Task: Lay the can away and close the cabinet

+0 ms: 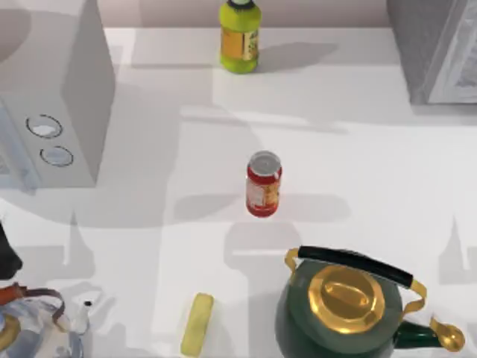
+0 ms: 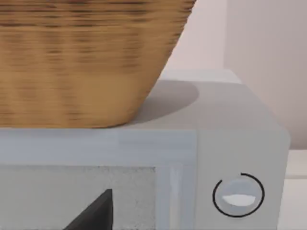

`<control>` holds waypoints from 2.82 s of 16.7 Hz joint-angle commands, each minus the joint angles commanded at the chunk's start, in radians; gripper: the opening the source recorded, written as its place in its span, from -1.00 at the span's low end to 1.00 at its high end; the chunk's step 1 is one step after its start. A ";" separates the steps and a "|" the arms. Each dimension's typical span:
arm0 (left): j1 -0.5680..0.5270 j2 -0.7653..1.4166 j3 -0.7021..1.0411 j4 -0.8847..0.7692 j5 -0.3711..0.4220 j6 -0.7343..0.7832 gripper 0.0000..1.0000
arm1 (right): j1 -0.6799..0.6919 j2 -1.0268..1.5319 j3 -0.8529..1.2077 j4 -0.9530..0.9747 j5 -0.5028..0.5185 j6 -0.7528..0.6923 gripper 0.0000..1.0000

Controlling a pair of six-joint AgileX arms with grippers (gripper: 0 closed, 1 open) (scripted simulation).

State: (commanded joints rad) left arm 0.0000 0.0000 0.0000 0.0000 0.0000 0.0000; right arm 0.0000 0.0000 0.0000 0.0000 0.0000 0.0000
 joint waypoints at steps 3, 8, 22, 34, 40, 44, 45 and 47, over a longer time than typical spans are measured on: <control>0.000 0.000 0.000 0.000 0.000 0.000 1.00 | 0.008 0.010 0.009 -0.001 0.002 0.005 1.00; 0.000 0.000 0.000 0.000 0.000 0.000 1.00 | 0.146 0.220 0.171 -0.035 0.065 0.101 1.00; 0.000 0.000 0.000 0.000 0.000 0.000 1.00 | 0.723 1.603 1.022 -0.232 0.491 0.620 1.00; 0.000 0.000 0.000 0.000 0.000 0.000 1.00 | 0.901 1.967 1.221 -0.292 0.593 0.764 1.00; 0.000 0.000 0.000 0.000 0.000 0.000 1.00 | 0.831 2.045 1.263 -0.213 0.558 0.689 1.00; 0.000 0.000 0.000 0.000 0.000 0.000 1.00 | 0.808 2.128 1.281 -0.140 0.546 0.671 1.00; 0.000 0.000 0.000 0.000 0.000 0.000 1.00 | 0.810 2.135 1.285 -0.135 0.546 0.672 1.00; 0.000 0.000 0.000 0.000 0.000 0.000 1.00 | 0.821 2.138 1.283 -0.137 0.552 0.681 1.00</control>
State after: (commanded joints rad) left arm 0.0000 0.0000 0.0000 0.0000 0.0000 0.0000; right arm 0.8206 2.1377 1.2834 -0.1373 0.5523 0.6812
